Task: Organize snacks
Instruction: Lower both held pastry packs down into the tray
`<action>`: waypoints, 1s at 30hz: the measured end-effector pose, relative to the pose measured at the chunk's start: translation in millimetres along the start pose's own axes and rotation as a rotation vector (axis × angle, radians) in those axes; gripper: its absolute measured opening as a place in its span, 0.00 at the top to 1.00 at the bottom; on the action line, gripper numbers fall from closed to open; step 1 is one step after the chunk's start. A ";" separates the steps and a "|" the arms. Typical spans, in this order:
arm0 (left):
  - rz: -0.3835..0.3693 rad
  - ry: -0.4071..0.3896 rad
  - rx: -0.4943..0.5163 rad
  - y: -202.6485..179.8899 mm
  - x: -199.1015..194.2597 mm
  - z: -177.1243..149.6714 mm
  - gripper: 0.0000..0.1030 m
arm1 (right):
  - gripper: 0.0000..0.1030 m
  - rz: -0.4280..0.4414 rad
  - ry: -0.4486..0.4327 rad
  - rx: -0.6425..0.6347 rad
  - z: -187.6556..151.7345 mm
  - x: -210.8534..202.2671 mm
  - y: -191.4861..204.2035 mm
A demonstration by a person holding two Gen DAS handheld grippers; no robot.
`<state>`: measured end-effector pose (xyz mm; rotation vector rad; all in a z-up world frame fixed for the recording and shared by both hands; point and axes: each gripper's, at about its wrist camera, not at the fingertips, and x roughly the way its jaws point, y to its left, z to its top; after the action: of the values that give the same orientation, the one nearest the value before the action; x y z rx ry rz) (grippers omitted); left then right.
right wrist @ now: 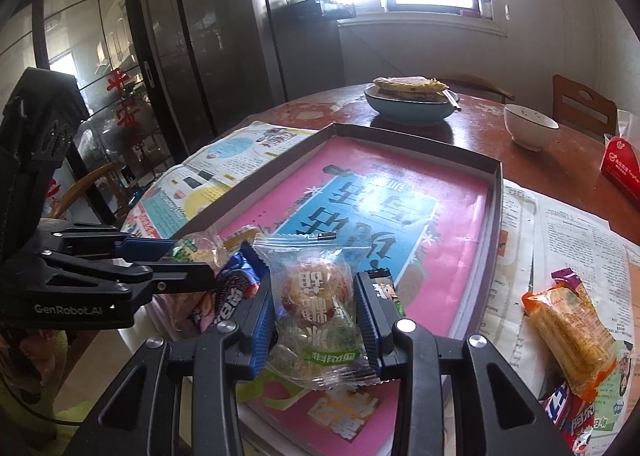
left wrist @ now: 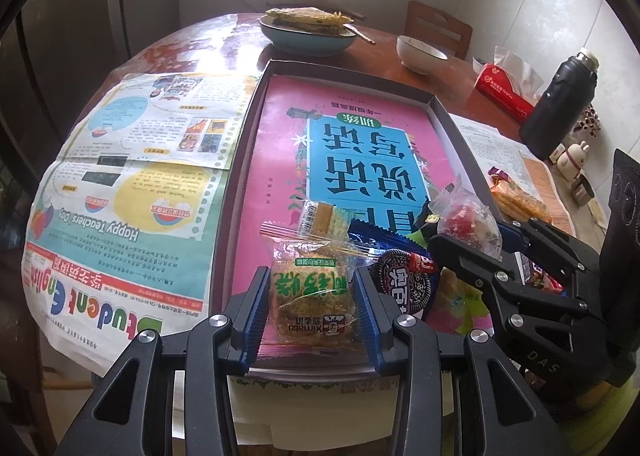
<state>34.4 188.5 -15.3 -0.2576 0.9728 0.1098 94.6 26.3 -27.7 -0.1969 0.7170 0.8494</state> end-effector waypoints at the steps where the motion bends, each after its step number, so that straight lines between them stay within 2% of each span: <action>1: -0.001 0.000 0.000 -0.3 0.3 0.3 0.58 | 0.62 -0.011 -0.002 -0.005 -0.2 -0.1 0.4; 6: -0.003 0.001 0.008 -2.4 1.2 0.1 0.58 | 0.62 -0.049 -0.009 -0.023 -0.6 1.3 1.2; 14: 0.001 0.003 0.011 -2.3 2.2 0.1 0.58 | 0.62 -0.006 -0.024 -0.030 0.5 -0.4 4.8; 30: 0.004 0.010 0.006 -1.4 1.0 -0.3 0.58 | 0.57 -0.021 -0.015 -0.042 -1.1 -4.2 10.0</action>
<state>35.0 187.1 -16.1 -0.2513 0.9836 0.1089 84.7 29.8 -24.6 -0.2353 0.6822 0.8456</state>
